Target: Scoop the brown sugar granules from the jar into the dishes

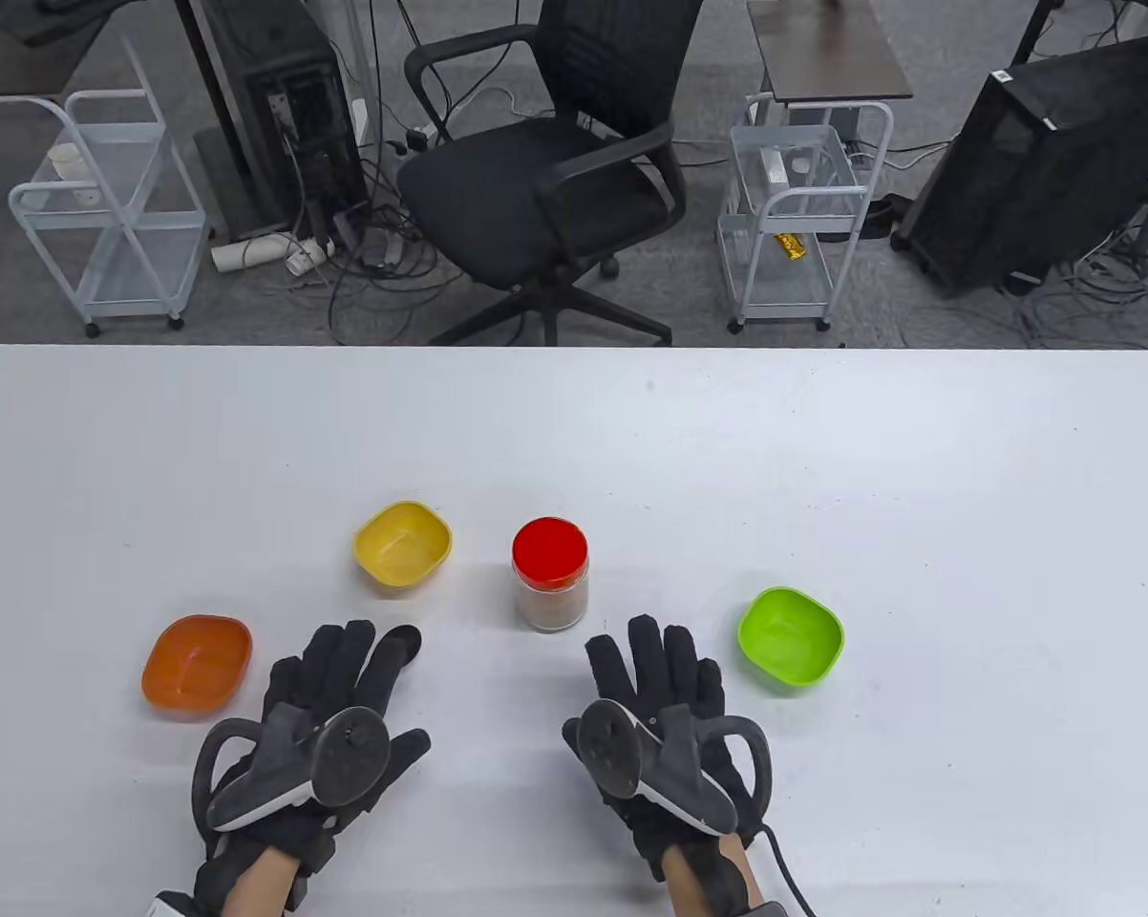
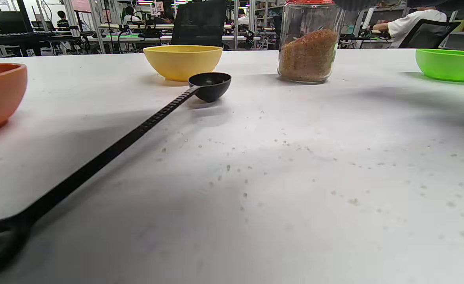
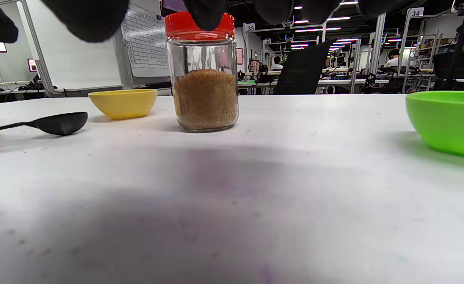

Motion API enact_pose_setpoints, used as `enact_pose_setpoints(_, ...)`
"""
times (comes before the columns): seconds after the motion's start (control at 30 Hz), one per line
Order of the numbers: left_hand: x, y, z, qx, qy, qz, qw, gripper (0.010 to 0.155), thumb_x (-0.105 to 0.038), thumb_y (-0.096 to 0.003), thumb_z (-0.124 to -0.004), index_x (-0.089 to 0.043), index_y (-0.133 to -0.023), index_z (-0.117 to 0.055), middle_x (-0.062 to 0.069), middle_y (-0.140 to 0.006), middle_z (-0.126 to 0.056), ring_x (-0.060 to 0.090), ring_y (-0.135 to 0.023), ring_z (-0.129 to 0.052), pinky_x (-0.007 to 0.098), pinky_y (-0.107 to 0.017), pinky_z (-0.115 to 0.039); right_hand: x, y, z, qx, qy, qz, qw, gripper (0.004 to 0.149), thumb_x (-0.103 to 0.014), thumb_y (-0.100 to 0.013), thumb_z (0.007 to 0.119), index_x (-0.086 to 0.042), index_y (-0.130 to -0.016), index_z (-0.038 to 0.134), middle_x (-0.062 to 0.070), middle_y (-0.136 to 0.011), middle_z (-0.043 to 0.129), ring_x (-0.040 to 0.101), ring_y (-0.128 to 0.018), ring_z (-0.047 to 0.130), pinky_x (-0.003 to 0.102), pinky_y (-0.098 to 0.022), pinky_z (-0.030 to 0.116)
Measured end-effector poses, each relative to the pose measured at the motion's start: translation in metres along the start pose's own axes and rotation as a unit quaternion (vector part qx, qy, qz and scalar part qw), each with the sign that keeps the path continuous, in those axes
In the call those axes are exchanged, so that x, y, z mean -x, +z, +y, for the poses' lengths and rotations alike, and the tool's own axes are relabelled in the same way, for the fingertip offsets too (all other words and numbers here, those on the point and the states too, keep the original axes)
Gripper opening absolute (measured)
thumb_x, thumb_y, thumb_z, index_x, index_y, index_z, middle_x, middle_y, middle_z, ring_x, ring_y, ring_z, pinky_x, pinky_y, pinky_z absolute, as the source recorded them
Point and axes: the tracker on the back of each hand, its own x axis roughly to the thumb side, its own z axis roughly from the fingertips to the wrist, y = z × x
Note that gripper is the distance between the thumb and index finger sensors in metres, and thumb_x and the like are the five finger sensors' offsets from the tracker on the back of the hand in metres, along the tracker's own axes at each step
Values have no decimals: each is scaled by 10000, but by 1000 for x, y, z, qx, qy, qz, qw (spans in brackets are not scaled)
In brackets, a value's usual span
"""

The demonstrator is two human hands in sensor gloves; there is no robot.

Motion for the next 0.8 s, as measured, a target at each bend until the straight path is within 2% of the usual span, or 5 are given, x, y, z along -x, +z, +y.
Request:
enact_pose_setpoints(0.17,2,0,1,-1,1,9,1000,873,-652,-594,-522,-153,-1217,-169,192,-1269,-75,483,-1189,-164,720,-784,-307,-6,1,-1,22,16,-10,1000,787,-595,-507,632,-190,-1139,395,225,-1232,343,575,-1061,394,713,-741,446)
enact_pose_setpoints(0.27,4,1,1,-4,9,14,1000,876,-651,-595,-526,-151,-1216,-164,194,-1268,-75,483,-1188,-163,720,-784,-305,-8,2,-9,64,12,-11,998,804,-599,-507,642,-186,-1141,372,225,-1233,335,595,-1053,409,713,-742,453)
enact_pose_setpoints(0.43,3,-2,-1,6,4,20,1000,882,-653,-595,-528,-147,-1214,-154,197,-1266,-73,486,-1186,-156,721,-782,-302,-13,-8,-26,86,20,-10,996,830,-605,-509,640,-185,-1147,316,236,-1236,265,622,-1049,370,722,-745,431)
enact_pose_setpoints(0.73,2,-4,-7,20,-1,39,999,885,-650,-594,-532,-143,-1212,-153,205,-1263,-78,490,-1181,-161,720,-777,-304,-28,-56,-59,65,30,-8,997,835,-613,-512,622,-190,-1151,291,241,-1237,227,645,-1045,332,732,-745,413)
enact_pose_setpoints(0.8,-2,-7,-9,37,-30,57,997,884,-649,-594,-526,-141,-1209,-146,205,-1261,-70,489,-1180,-153,721,-776,-296,-31,-70,-64,60,30,-6,998,835,-612,-513,620,-187,-1151,290,243,-1236,225,648,-1044,332,734,-743,413)
